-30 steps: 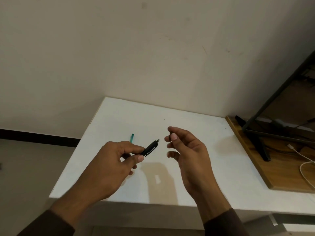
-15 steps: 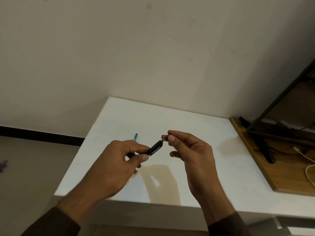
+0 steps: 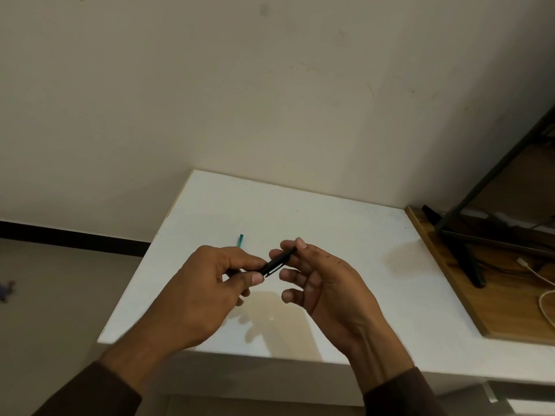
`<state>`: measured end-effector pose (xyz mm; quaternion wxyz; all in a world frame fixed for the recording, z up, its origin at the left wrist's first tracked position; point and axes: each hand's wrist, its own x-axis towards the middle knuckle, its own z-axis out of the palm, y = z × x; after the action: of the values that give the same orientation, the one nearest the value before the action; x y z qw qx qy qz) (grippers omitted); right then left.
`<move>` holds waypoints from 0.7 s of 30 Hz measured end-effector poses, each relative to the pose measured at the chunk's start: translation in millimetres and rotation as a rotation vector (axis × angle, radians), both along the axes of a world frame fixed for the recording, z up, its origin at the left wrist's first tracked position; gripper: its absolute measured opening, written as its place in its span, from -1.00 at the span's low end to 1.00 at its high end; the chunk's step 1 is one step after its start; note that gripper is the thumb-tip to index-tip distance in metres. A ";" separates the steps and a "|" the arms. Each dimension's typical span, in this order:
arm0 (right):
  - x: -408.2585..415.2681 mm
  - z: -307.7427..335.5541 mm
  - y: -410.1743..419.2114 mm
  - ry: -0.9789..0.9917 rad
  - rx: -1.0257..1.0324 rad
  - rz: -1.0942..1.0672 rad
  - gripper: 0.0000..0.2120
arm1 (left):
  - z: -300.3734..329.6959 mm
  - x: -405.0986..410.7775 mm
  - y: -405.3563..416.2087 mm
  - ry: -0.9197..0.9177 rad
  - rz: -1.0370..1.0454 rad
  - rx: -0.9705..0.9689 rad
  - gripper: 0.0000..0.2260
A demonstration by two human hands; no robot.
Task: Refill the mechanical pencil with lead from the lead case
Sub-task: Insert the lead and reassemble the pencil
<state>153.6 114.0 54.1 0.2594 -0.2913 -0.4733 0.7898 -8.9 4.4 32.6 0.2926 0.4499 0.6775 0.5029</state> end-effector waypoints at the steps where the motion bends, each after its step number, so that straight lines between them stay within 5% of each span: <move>1: 0.8 -0.5 0.7 0.011 -0.017 0.030 -0.74 | 0.5 0.6 0.1 -0.001 -0.007 0.001 -0.83; 12: -1.6 -8.5 -1.8 -0.067 0.101 -0.032 -0.60 | 0.0 7.3 7.5 0.003 0.016 0.028 -0.82; 17: -9.8 -14.4 -6.5 -0.147 0.310 -0.131 -0.75 | -2.0 3.2 8.2 -0.082 0.054 0.082 -0.88; 21: -11.0 -10.0 0.8 0.022 0.179 -0.302 -0.75 | -4.8 -7.0 4.8 -0.074 0.153 0.120 -0.69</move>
<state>142.6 114.9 44.1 0.4053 -0.3262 -0.4897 0.6996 -15.9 9.2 27.8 0.2509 0.3948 0.6672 0.5796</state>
